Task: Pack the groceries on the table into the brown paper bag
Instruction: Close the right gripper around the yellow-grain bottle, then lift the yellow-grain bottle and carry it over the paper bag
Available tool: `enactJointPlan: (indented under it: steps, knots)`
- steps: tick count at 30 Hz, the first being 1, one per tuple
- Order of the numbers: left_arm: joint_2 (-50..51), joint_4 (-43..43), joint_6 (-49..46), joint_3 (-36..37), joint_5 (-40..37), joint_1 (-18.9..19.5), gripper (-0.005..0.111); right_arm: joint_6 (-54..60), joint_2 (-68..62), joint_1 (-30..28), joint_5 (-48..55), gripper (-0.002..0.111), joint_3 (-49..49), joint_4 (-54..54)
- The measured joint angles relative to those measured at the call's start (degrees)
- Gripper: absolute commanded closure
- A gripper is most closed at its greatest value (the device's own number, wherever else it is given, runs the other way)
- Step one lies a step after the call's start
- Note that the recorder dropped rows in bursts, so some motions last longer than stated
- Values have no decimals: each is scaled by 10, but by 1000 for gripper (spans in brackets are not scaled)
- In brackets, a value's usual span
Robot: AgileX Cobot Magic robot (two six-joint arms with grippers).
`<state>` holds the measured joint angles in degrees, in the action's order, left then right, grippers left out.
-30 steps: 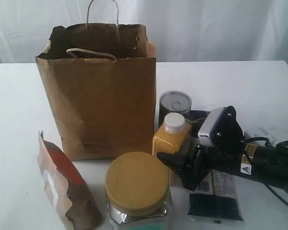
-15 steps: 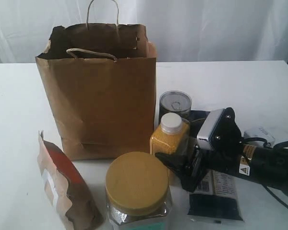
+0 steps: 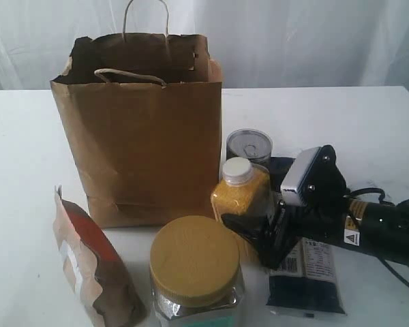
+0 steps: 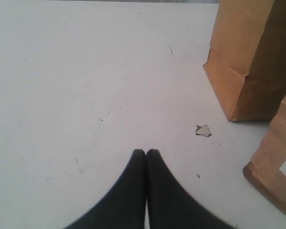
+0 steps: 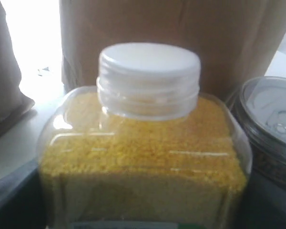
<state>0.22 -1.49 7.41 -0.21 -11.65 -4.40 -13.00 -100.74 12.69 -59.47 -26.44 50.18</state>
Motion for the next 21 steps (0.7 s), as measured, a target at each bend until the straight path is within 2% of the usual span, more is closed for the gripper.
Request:
enactJointPlan:
  steps: [14,21]
  knots:
    - [0,0,0,0,0,0,107,-71,99,0,130,108,1,-16]
    - [0,0,0,0,0,0,107,-141,199,0,69,108,2,-24]
